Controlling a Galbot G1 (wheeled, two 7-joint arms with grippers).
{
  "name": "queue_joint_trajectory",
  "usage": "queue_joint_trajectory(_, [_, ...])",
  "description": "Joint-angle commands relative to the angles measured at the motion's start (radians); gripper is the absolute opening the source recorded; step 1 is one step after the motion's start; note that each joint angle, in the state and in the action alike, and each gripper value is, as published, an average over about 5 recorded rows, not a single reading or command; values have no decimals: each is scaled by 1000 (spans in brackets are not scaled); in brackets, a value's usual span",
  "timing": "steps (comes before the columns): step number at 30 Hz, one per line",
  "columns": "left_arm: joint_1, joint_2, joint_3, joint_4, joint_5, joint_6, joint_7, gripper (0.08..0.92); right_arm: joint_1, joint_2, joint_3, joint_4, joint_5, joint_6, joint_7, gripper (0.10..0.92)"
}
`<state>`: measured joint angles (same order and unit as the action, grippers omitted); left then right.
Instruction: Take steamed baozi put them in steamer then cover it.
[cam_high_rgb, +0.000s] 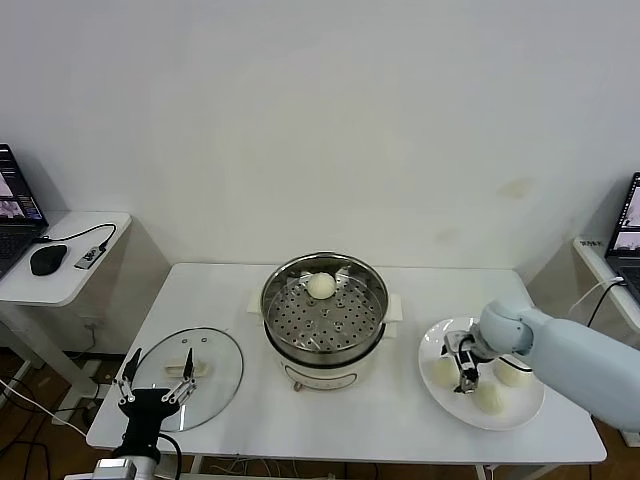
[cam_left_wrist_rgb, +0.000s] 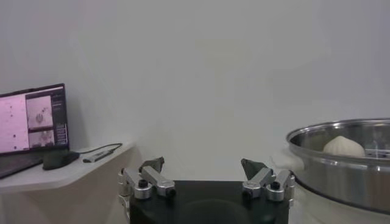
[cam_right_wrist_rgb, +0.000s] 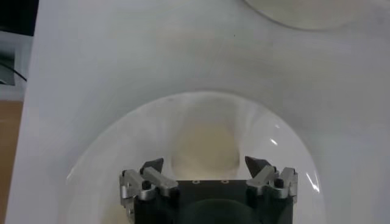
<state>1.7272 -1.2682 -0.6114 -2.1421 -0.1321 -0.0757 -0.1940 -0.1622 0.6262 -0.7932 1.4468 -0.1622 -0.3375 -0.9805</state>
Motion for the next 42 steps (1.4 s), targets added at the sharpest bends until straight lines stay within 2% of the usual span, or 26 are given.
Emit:
queue_joint_trajectory(1, [0,0,0,1,1,0,-1,823,-11,22,15,-20,-10,-2,4,735])
queue_joint_trajectory(5, [1,0,-1,0,1,0,-1,823,20,6,6,-7,0,-3,-5,658])
queue_joint_trajectory(9, [0,-1,0,0,1,0,-1,823,76,-29,-17,21,31,-5,-21,627])
queue_joint_trajectory(16, [-2,2,1,1,0,0,0,823,407,-110,-174,83,168,-13,-61,611])
queue_joint_trajectory(21, [-7,4,5,3,-2,1,-1,823,715,-96,-359,115,295,-40,-72,618])
queue_joint_trajectory(30, [-13,16,18,5,-7,1,0,823,983,124,-533,163,548,-171,-2,626])
queue_joint_trajectory(35, [-20,24,17,10,-12,2,0,823,956,296,-533,121,675,-252,69,633])
queue_joint_trajectory(42, [-27,18,10,22,-18,2,-1,823,823,521,-510,25,742,-348,150,636])
